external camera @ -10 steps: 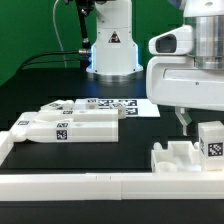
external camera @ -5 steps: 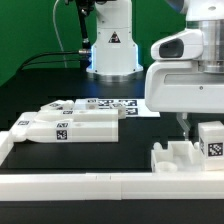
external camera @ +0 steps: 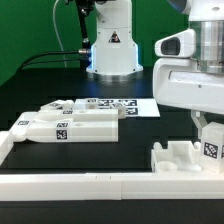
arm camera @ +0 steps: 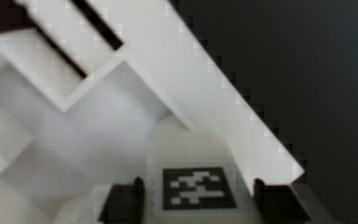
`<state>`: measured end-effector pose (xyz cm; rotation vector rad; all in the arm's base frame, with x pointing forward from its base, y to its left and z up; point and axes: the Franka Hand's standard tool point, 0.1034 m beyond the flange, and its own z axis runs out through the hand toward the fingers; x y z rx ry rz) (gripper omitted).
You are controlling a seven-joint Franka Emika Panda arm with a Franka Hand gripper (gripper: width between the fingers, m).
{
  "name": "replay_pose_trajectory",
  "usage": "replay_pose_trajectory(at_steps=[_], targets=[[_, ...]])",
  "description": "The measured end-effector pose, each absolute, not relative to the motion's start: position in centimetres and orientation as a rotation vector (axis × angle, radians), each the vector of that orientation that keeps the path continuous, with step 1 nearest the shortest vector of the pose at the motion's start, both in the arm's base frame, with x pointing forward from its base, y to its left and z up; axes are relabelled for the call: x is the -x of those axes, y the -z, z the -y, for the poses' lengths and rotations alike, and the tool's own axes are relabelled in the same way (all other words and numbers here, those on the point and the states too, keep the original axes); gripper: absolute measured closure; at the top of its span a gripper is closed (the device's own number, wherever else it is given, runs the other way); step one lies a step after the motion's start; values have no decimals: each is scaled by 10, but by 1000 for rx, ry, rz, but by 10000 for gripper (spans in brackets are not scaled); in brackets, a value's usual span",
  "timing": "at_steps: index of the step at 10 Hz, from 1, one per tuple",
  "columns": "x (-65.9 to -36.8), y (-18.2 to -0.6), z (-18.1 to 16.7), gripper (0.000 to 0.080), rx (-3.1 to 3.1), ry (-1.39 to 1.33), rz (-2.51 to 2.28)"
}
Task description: Assemble chair
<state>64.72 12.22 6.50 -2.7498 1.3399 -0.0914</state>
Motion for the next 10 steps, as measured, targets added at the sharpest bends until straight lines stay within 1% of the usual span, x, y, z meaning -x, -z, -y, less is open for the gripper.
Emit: replay_pose_trajectory(at_steps=[2, 3, 4, 6, 7, 8, 9, 10], targets=[[-650, -64, -125, 515, 2419, 76, -1849], [-652, -65, -124, 515, 2277, 69, -1984], [-652, -65, -123, 515, 2172, 71, -2065], [-651, -65, -123, 515, 2195, 72, -2041], [-652, -65, -122, 463, 2314, 87, -1908], [-653, -66, -117, 319, 2475, 109, -1701], [-655, -69, -116, 319, 2653, 133, -1413], [-656, -71, -115, 188, 2770, 145, -1171]])
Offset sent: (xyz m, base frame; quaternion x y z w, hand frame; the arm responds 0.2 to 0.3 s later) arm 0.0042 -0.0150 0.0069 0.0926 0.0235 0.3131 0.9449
